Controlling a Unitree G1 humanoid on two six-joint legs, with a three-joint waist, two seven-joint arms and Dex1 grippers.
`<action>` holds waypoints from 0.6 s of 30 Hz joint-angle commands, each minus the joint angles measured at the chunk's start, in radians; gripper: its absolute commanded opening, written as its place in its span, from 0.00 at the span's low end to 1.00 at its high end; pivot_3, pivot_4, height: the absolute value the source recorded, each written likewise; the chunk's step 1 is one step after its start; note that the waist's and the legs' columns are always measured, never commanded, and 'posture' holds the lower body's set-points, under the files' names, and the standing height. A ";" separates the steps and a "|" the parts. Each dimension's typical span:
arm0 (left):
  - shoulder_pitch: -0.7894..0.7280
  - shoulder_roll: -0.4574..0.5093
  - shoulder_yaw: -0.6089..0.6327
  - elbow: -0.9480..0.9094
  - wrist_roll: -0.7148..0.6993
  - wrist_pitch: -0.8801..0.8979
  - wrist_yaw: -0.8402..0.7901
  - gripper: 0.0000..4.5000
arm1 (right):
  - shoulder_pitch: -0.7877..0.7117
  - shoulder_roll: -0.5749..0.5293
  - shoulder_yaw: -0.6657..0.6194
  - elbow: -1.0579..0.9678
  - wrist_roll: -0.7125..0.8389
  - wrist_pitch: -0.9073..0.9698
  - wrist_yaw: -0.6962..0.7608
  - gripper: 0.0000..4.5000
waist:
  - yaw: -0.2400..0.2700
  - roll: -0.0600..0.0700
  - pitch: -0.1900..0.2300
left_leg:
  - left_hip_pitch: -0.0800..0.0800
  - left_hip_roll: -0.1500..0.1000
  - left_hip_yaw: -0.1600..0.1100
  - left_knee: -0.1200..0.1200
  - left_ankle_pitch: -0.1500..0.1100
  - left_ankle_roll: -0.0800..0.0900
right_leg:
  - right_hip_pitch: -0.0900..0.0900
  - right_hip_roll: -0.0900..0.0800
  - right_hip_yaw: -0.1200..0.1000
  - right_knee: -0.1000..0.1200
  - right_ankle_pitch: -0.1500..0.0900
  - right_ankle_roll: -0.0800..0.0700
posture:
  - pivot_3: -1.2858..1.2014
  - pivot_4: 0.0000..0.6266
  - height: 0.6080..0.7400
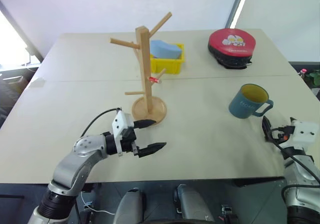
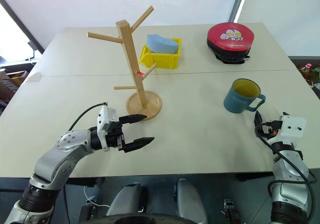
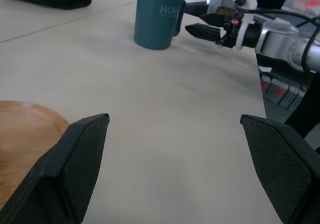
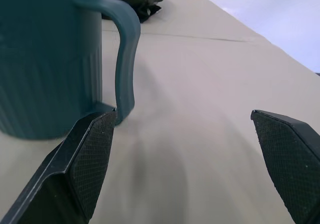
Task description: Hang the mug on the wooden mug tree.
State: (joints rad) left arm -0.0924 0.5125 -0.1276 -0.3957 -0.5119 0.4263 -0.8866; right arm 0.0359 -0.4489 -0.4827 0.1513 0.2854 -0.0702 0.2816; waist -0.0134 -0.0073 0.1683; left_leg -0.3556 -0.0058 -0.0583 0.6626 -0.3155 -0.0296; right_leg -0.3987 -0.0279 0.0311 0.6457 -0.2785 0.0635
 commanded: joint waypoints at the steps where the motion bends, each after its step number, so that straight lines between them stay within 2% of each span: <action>1: 0.000 0.005 0.003 -0.040 0.001 -0.015 0.000 1.00 | -0.023 -0.012 -0.005 0.003 -0.003 -0.016 0.002 0.98 | 0.000 0.000 0.000 | 0.000 0.000 0.000 0.000 0.000 0.000 | 0.000 0.000 0.000 0.000 0.000 0.000 | 0.52 0.24 1.00; 8: 0.009 0.004 0.005 -0.045 0.002 -0.018 0.007 1.00 | -0.051 -0.015 0.000 0.034 -0.007 -0.020 0.009 0.98 | 0.000 0.000 0.000 | 0.000 0.000 0.000 0.000 0.000 0.000 | 0.000 0.000 0.000 0.000 0.000 0.000 | 0.52 0.24 1.00; 18: 0.001 0.005 0.009 -0.043 0.000 -0.021 0.005 1.00 | -0.181 -0.024 0.034 0.195 -0.038 -0.040 0.022 0.98 | -0.002 0.000 0.000 | 0.000 0.000 0.000 0.000 0.000 0.000 | 0.000 0.001 0.000 0.000 0.001 0.002 | 0.52 0.24 1.00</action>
State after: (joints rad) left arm -0.0855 0.5119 -0.1324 -0.4065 -0.5095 0.4238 -0.8802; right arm -0.1328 -0.4542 -0.4477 0.3463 0.2509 -0.0780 0.2986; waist -0.0150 -0.0069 0.1686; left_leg -0.3554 -0.0057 -0.0582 0.6626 -0.3155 -0.0295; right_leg -0.3987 -0.0274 0.0313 0.6459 -0.2772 0.0658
